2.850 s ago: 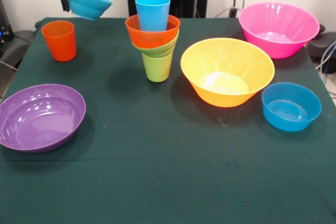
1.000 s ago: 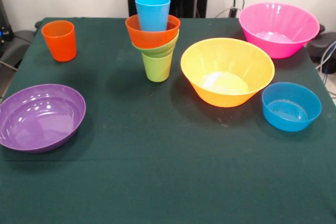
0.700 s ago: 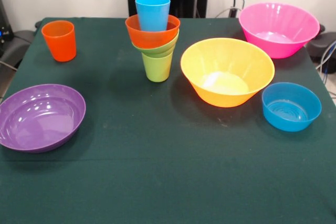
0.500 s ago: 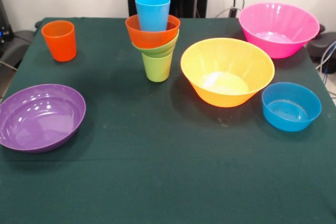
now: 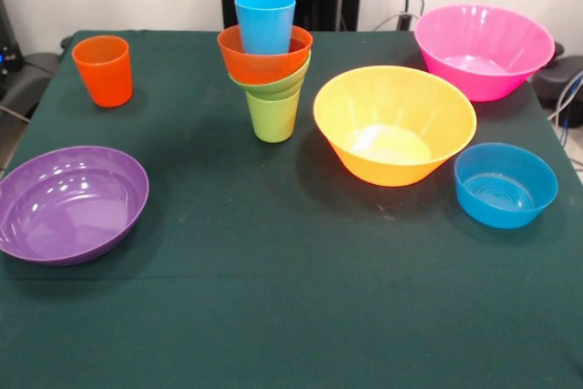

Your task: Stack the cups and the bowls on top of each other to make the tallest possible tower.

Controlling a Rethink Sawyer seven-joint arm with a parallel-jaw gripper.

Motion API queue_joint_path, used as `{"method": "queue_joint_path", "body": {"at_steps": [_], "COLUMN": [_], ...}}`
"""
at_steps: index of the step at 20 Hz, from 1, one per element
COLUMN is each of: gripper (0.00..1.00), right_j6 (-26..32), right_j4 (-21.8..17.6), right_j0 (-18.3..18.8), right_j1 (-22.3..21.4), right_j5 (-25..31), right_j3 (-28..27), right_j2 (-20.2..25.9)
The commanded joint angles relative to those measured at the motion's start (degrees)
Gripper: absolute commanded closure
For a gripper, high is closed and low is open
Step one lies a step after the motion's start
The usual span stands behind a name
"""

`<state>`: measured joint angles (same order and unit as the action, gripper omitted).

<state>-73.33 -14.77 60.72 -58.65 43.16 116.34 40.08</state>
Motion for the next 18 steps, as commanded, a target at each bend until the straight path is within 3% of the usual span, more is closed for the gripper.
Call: {"method": "queue_joint_path", "body": {"at_steps": [1,18], "gripper": [1.0,1.0], "right_j6": [-6.57,-9.01], "right_j4": [1.73,4.82], "right_j0": [-3.31,-7.43], "right_j1": [-0.61,-1.36], "right_j5": [0.0,-0.12], "right_j3": [2.14,0.78], "right_j2": [-1.42,-3.54]}}
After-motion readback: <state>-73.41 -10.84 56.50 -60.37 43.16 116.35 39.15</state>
